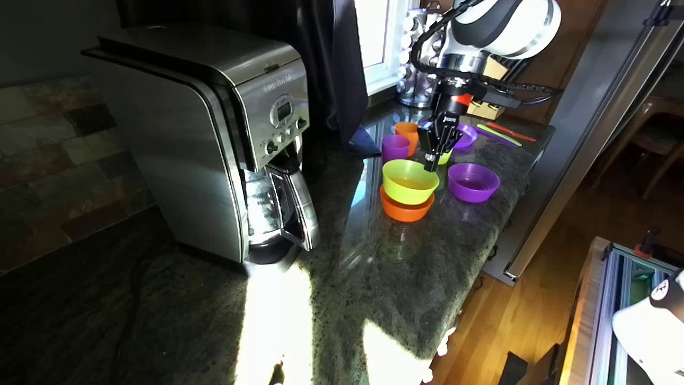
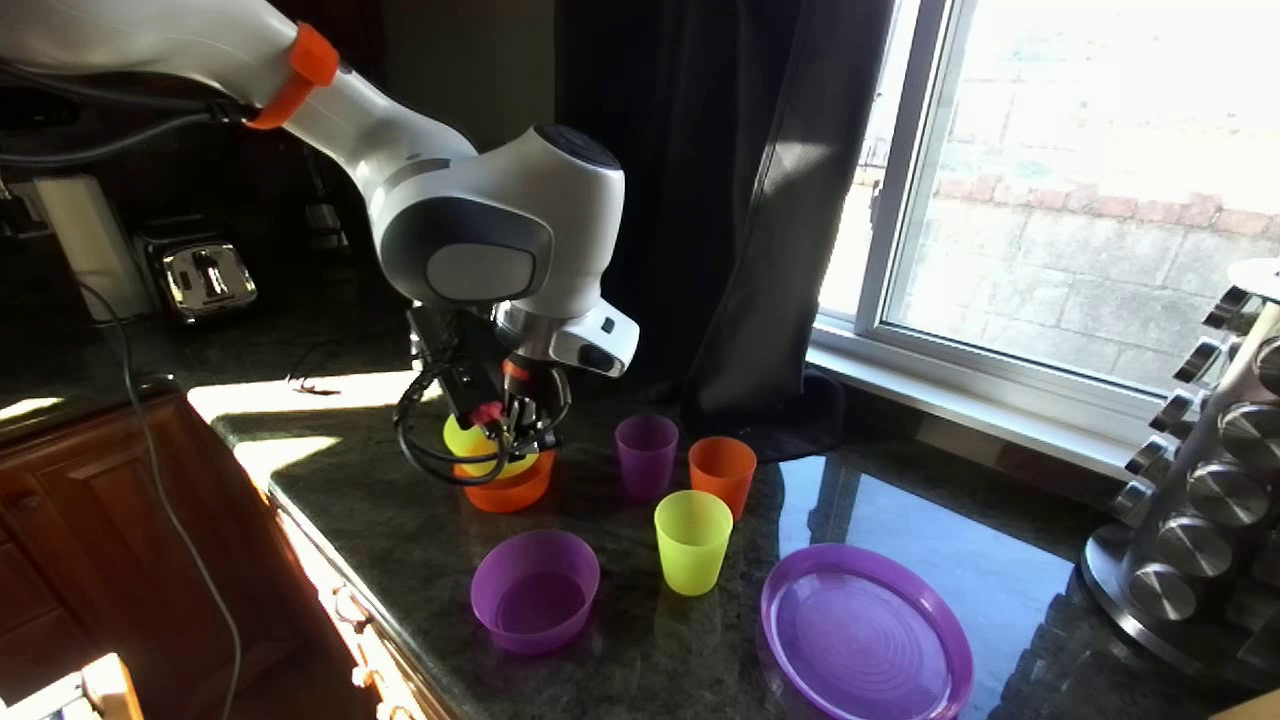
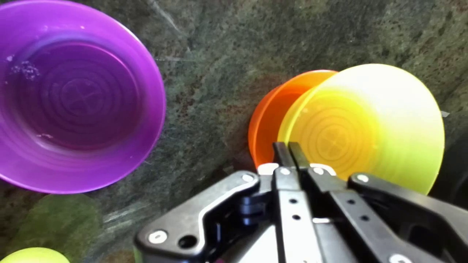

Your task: Unstack the bows and then stack the cups on the table

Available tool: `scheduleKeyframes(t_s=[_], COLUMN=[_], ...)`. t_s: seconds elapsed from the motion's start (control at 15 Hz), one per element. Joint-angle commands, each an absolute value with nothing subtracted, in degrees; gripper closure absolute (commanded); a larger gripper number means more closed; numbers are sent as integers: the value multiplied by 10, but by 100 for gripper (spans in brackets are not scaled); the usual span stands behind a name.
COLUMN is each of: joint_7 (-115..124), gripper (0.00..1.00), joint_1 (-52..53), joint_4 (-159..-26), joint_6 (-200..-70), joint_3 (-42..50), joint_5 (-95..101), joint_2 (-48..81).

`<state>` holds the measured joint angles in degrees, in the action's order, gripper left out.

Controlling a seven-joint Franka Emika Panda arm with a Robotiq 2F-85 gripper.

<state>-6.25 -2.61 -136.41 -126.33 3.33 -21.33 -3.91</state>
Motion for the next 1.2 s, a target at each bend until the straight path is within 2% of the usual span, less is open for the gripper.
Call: scheduleKeyframes(t_s=[0.0, 0.4, 1.13], joint_7=[-81, -66, 26], gripper=[99, 99, 99], joint_1=[-30, -26, -10], joint_4=[-1373, -1363, -1267], joint_6=[-1241, -1251, -1343], joint_3=[42, 50, 15], joint_5=[-223, -233, -211], joint_2=[-72, -102, 16])
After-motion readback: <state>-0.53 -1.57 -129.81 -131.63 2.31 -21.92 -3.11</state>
